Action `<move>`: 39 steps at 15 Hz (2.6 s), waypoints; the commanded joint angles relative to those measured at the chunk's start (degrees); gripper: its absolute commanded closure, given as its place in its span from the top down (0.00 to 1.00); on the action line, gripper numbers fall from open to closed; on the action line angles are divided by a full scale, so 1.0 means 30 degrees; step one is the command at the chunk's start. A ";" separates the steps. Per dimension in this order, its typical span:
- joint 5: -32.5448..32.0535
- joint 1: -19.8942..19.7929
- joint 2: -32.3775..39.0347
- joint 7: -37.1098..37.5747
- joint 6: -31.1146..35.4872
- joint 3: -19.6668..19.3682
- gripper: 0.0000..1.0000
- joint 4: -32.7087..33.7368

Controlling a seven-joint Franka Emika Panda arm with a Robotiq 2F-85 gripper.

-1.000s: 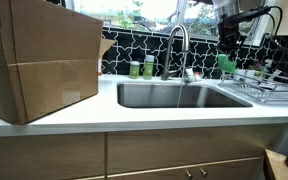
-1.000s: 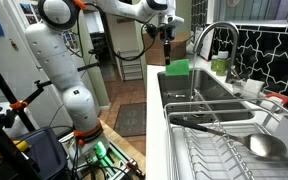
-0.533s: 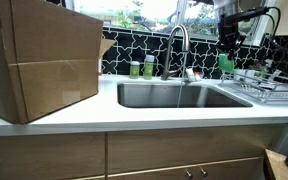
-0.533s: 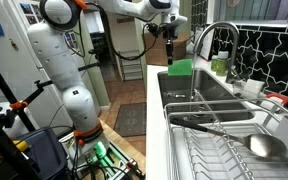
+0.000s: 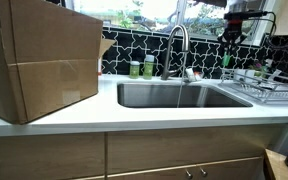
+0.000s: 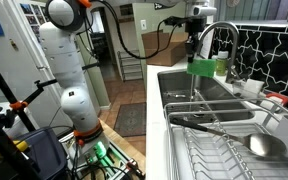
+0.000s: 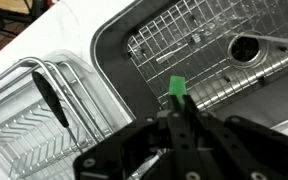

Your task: Turn the tap to the right, then put the green sponge in the running water and put it back on the rack

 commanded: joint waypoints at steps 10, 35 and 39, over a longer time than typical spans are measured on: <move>0.5568 -0.1671 0.3026 -0.0289 0.2845 -0.0871 0.08 0.2808; 1.3719 -0.7650 1.4952 -0.0170 -0.0785 0.0596 0.02 1.6490; 1.3583 -0.7950 1.5947 0.0016 -0.1171 0.0765 0.02 1.7671</move>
